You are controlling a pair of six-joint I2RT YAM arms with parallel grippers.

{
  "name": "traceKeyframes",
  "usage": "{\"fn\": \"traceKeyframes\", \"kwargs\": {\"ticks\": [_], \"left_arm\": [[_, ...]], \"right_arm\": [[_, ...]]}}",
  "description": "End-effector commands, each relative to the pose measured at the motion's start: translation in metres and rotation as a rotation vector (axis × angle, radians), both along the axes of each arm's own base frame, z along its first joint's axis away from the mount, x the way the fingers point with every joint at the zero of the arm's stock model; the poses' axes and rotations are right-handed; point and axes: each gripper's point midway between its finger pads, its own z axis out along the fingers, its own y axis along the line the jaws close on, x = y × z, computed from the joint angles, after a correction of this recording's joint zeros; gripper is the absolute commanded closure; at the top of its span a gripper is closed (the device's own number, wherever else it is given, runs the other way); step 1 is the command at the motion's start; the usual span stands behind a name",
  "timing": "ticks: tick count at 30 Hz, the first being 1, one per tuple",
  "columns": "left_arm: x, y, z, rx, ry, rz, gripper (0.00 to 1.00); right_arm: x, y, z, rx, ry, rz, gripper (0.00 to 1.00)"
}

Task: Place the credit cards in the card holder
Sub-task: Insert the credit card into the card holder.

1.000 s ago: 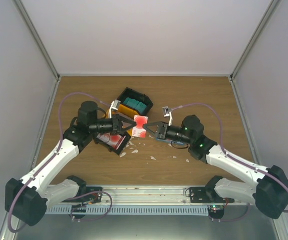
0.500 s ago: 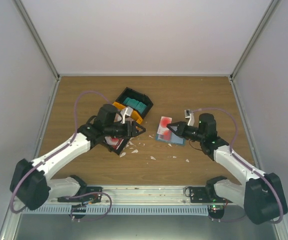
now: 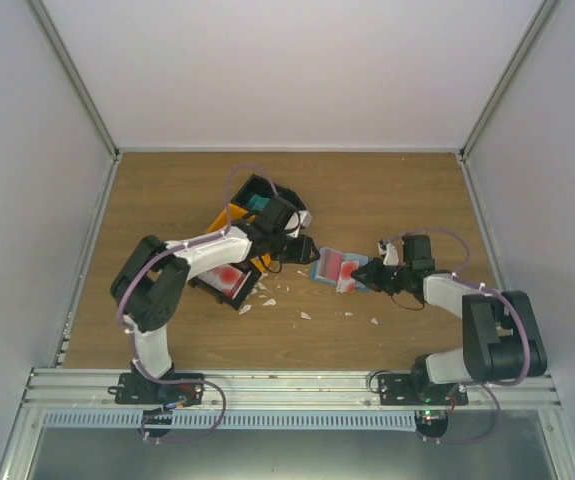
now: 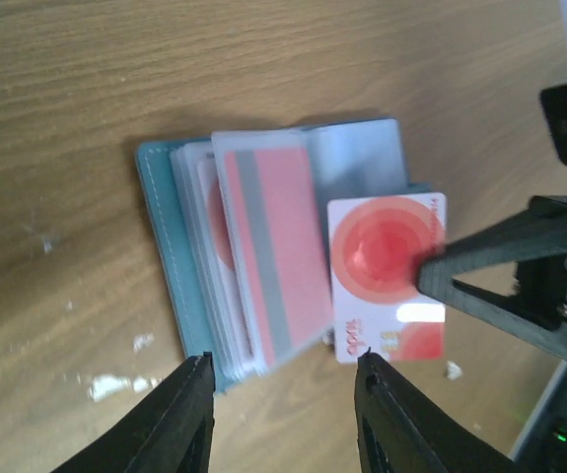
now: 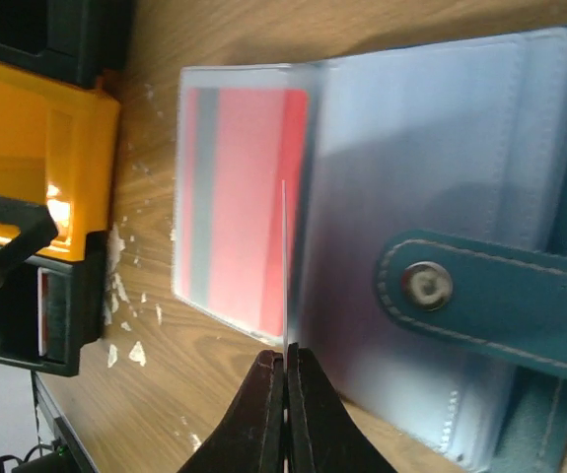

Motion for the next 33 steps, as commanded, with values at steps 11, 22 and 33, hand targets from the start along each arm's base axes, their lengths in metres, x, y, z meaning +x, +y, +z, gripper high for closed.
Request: {"fn": "traceKeyframes", "kwargs": {"ticks": [11,22,33], "left_arm": [[0.033,-0.023,-0.047,0.146,-0.062,-0.028,0.64],[0.019,-0.018,-0.083,0.256,-0.025,-0.035,0.64],[0.008,-0.001,-0.102,0.323,-0.003,-0.009,0.79]], "right_arm": [[0.029,-0.008,0.006,0.06,-0.024,0.018,0.99],[0.035,-0.001,-0.011,0.116,0.043,0.041,0.99],[0.032,-0.015,-0.039,0.054,0.145,-0.083,1.0]]}}
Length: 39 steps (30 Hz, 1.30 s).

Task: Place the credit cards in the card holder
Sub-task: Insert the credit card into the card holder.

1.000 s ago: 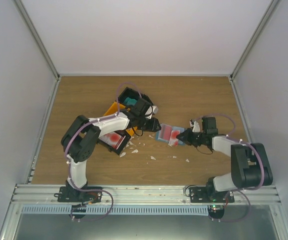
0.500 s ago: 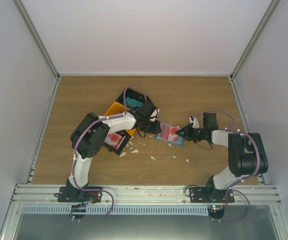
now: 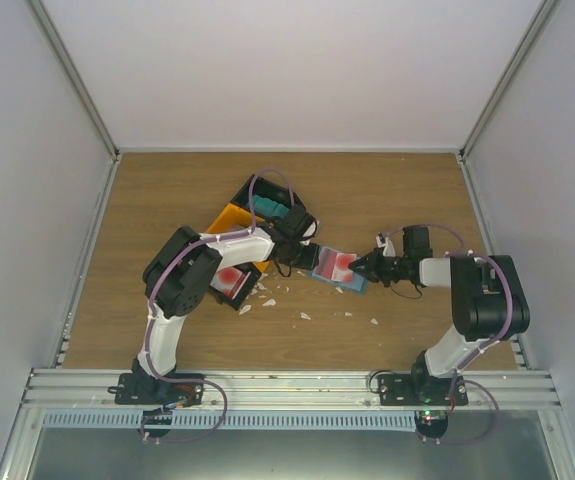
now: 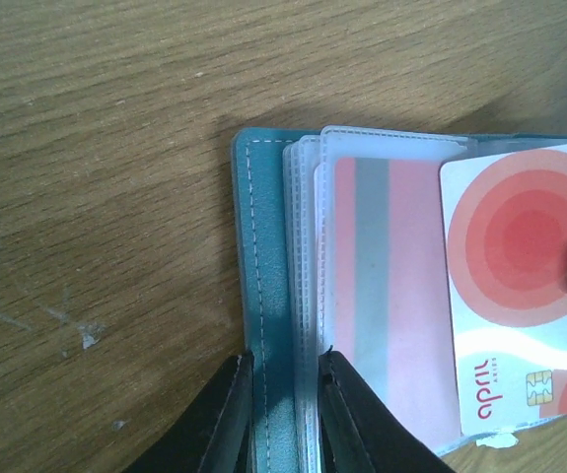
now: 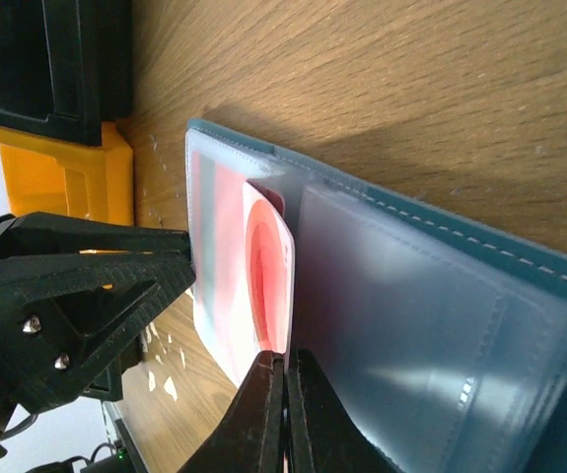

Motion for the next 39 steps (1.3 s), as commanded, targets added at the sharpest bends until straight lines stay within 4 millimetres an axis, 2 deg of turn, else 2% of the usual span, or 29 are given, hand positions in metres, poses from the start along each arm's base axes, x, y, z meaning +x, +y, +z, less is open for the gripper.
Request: {"fn": "traceKeyframes", "kwargs": {"ticks": [1,8,12,23,27,34,39], "left_arm": [[-0.016,0.014,-0.025,0.083,0.034,0.0,0.79],[-0.02,0.014,-0.026,0.07,0.04,-0.009,0.79],[-0.022,0.013,-0.027,0.064,0.046,-0.015,0.79],[-0.026,0.01,-0.025,0.039,0.053,-0.03,0.78],[-0.025,0.011,-0.025,0.043,0.051,-0.022,0.78],[-0.024,0.015,-0.029,0.062,0.043,-0.018,0.81],[-0.026,0.016,-0.032,0.066,0.048,-0.019,0.82]], "right_arm": [[0.001,-0.016,-0.016,-0.075,0.048,-0.096,1.0],[0.003,-0.019,-0.015,-0.078,0.057,-0.155,1.0],[0.001,-0.011,-0.023,-0.067,0.066,-0.123,0.99],[-0.005,0.015,-0.028,-0.039,0.09,-0.068,0.99],[-0.007,0.005,-0.027,-0.099,0.087,-0.116,0.99],[-0.012,-0.014,-0.011,-0.137,0.058,-0.181,0.99],[-0.016,-0.014,-0.009,-0.122,0.067,-0.184,0.99]]}}
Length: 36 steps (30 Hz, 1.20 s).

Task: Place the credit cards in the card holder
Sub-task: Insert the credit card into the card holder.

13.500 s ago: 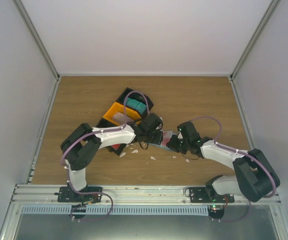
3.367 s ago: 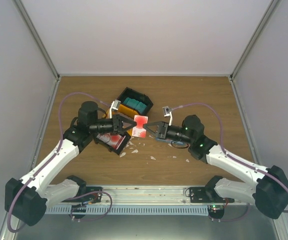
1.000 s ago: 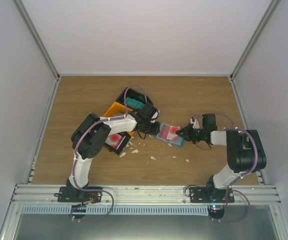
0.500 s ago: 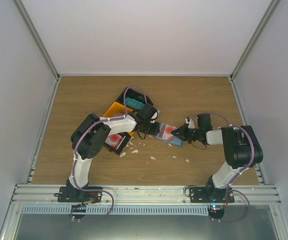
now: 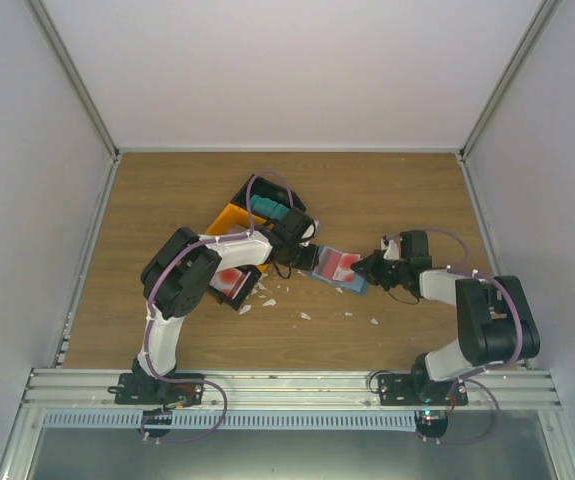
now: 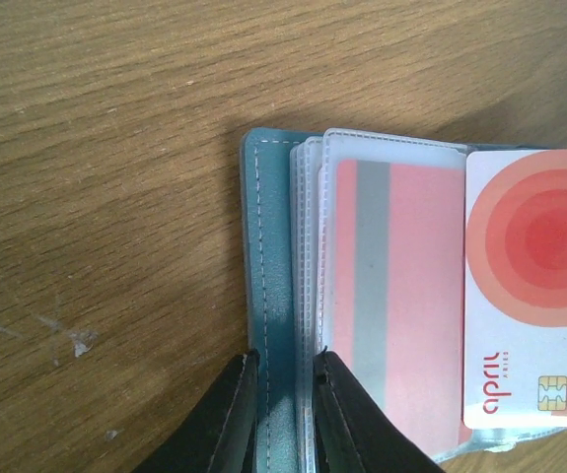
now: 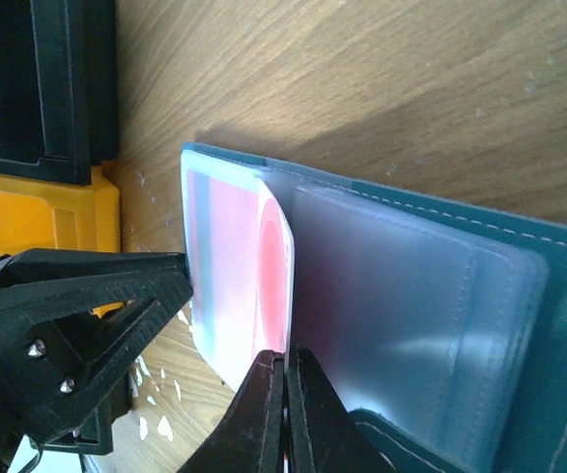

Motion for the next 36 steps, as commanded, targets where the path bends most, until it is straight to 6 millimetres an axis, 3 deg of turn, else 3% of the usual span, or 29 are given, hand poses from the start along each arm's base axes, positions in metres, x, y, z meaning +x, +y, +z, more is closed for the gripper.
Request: {"fn": "traceKeyframes", "kwargs": {"ticks": [1,12,16,22,36], "left_arm": [[-0.025,0.017,-0.031,0.098,0.079,-0.015,0.82],[-0.026,0.016,-0.03,0.088,0.082,-0.02,0.82],[-0.026,0.015,-0.03,0.087,0.082,-0.021,0.82],[-0.025,0.014,-0.028,0.081,0.078,-0.022,0.82],[-0.029,0.011,-0.029,0.071,0.094,-0.043,0.82]], "right_arm": [[-0.014,-0.009,-0.019,-0.034,0.088,-0.043,1.0],[-0.026,-0.011,-0.037,-0.009,0.176,-0.101,0.99],[-0.029,-0.012,-0.035,-0.005,0.167,-0.108,0.99],[-0.027,-0.013,-0.029,-0.007,0.156,-0.119,0.99],[-0.011,-0.004,-0.04,0.004,0.144,-0.046,0.99]]}}
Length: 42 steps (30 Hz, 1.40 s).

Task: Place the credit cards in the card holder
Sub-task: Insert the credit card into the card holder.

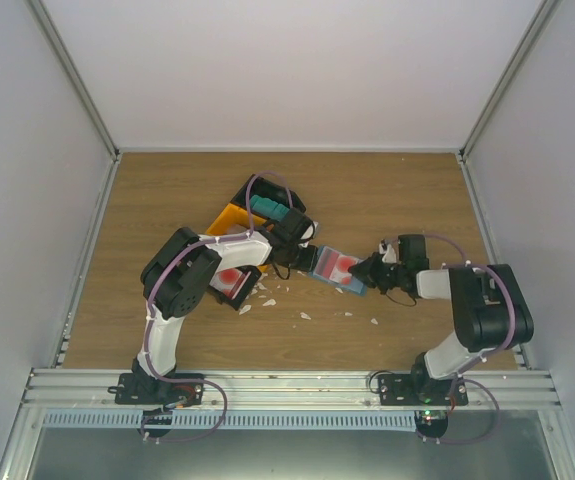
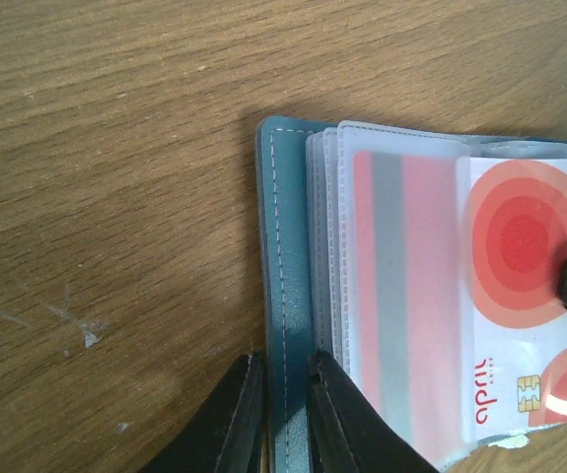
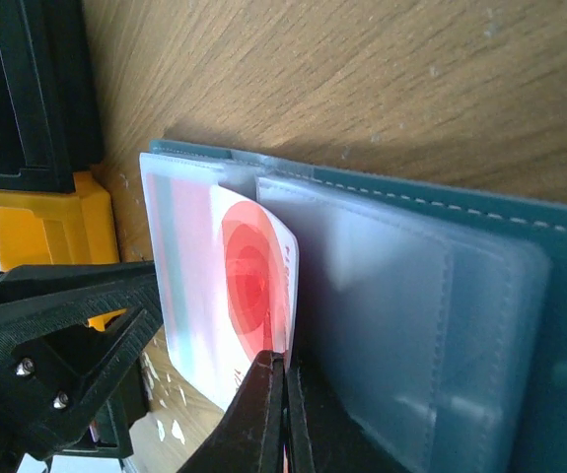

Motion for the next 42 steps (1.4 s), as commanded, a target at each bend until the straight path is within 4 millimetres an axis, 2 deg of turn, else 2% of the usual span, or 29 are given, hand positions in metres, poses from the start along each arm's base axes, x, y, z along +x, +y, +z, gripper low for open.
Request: {"fn": "traceKeyframes", "kwargs": {"ticks": [1,9,30,42], "left_arm": [[-0.027,0.009,-0.027,0.064,0.094,-0.04,0.82],[-0.028,0.009,-0.028,0.064,0.097,-0.045,0.82],[-0.031,0.008,-0.027,0.056,0.103,-0.062,0.83],[-0.033,0.005,-0.025,0.041,0.106,-0.074,0.83]], "right_arm": [[-0.007,-0.007,-0.022,-0.055,0.06,-0.002,0.99],[-0.002,-0.003,-0.027,-0.053,0.058,0.02,1.0],[0.004,0.029,-0.038,-0.062,0.058,0.121,0.99],[0.003,0.038,-0.037,-0.109,0.015,0.189,0.92]]}}
